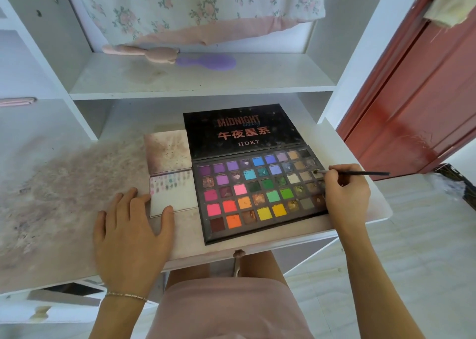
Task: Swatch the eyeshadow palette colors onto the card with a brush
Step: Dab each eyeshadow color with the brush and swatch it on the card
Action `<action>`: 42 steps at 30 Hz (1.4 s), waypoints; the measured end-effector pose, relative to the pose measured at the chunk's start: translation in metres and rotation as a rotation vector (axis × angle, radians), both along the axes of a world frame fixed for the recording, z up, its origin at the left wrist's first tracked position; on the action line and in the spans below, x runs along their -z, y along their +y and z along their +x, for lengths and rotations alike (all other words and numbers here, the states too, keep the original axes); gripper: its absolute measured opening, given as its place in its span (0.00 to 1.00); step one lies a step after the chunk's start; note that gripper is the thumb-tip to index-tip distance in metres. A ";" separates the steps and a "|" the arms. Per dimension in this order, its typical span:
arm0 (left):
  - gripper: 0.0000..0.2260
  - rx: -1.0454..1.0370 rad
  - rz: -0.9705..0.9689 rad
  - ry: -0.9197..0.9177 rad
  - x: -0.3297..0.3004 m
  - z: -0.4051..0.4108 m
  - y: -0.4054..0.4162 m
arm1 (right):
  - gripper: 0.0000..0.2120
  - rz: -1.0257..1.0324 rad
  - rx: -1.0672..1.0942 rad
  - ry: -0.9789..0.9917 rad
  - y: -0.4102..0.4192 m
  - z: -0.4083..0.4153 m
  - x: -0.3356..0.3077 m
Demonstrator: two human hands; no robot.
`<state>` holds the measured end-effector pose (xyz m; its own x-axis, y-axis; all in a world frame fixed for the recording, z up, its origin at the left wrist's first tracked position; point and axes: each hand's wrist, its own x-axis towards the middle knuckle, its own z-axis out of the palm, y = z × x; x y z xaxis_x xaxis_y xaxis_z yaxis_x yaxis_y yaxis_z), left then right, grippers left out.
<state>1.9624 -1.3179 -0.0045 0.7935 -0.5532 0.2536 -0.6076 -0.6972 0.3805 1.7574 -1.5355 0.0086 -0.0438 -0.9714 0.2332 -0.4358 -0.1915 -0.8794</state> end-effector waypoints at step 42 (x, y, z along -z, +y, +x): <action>0.16 -0.025 -0.054 -0.056 0.003 -0.002 -0.002 | 0.05 0.030 -0.813 0.090 0.081 0.132 -0.011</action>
